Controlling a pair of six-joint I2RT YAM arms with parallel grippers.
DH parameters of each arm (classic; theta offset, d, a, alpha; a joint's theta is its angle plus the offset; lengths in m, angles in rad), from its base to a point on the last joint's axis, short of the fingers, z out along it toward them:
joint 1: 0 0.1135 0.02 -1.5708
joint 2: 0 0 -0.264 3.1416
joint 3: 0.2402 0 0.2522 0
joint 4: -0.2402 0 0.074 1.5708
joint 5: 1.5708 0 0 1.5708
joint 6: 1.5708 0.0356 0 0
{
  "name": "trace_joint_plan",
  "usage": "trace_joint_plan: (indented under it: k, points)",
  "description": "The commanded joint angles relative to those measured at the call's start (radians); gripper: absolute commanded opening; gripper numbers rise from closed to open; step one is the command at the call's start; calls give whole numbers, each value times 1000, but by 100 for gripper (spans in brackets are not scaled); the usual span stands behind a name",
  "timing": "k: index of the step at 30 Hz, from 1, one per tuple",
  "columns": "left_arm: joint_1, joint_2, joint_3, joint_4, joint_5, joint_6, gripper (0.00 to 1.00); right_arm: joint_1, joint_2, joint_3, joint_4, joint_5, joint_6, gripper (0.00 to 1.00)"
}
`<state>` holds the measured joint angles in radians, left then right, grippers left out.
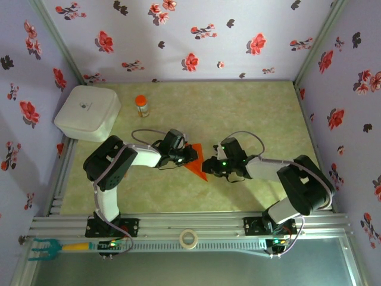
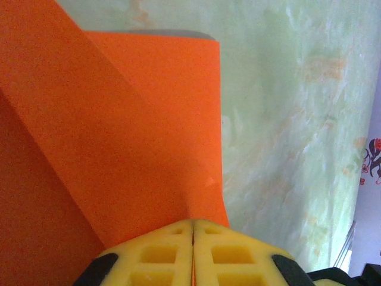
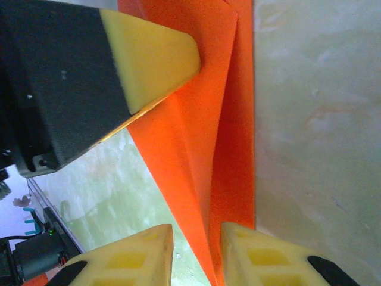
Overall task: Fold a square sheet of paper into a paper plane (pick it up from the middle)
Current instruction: Fourth fold the wing at the center of the table.
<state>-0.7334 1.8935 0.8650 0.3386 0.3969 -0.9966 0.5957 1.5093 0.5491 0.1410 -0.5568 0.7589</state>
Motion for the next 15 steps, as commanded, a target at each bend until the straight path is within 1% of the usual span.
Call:
trace_joint_plan:
  k: [1,4,15]
  points:
    - [-3,30,-22,-26,-4,-9,8,2,18,13,-16,0,-18,24]
    - [-3,29,-21,-27,-4,-8,8,3,12,1,-3,-6,-11,17]
    - [-2,31,-21,-26,-4,-8,7,4,28,-54,41,-51,16,11]
